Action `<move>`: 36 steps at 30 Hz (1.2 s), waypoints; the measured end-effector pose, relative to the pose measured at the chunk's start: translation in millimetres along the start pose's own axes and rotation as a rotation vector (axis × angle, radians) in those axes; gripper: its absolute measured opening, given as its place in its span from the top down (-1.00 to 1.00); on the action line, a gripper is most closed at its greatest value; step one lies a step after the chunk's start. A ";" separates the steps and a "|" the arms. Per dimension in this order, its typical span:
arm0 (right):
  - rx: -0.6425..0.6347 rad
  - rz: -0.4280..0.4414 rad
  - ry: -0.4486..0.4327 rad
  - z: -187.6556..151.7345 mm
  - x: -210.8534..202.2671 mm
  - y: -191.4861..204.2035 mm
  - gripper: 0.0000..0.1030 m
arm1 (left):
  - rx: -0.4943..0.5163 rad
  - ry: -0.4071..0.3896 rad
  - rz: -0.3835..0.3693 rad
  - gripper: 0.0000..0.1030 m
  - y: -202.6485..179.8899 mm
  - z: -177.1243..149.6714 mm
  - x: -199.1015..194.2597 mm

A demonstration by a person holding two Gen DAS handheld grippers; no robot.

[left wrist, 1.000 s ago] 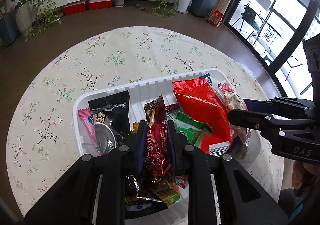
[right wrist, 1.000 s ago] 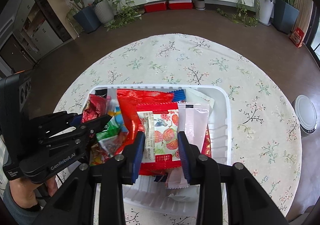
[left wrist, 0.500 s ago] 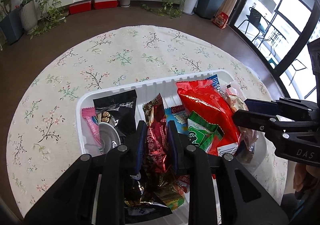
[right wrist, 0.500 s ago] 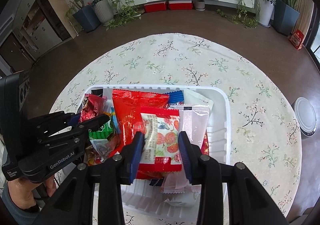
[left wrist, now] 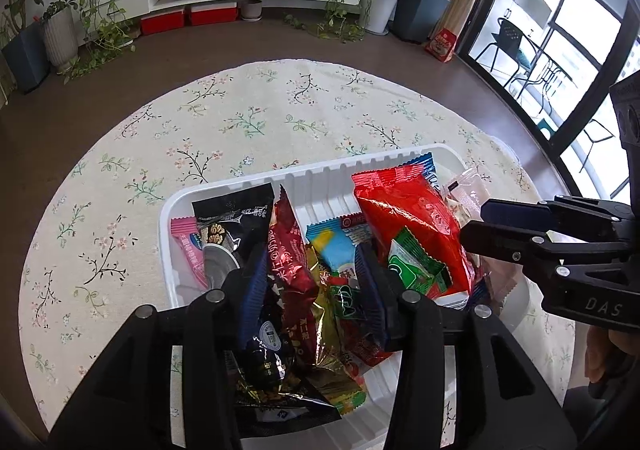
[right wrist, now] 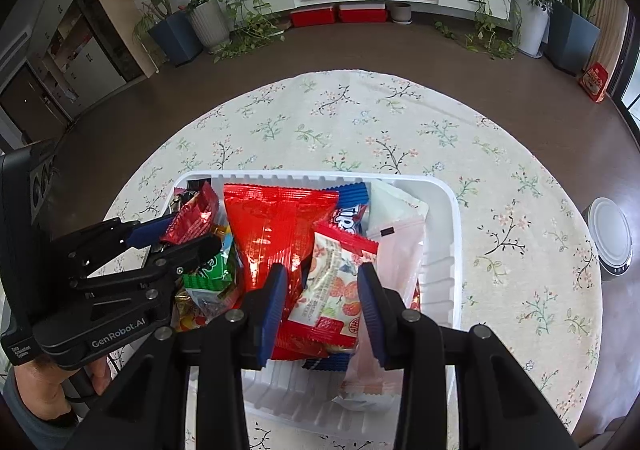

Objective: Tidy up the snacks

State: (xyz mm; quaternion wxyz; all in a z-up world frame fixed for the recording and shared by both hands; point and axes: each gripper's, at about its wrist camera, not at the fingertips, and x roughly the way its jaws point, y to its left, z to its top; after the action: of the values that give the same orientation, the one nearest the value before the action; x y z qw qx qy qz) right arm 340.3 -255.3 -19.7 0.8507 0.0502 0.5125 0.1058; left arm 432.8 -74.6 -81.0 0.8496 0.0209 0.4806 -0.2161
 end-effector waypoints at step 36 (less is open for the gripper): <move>0.051 -0.021 -0.167 -22.0 -64.9 0.9 -0.53 | 0.012 -0.228 0.087 -1.00 -36.6 -45.8 -99.0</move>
State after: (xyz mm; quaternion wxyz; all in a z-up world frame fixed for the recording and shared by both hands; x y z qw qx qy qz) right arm 291.4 -269.9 26.1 0.8899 0.0751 0.4429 0.0791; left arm 337.7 -62.2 -17.5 0.9072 0.0219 0.3782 -0.1830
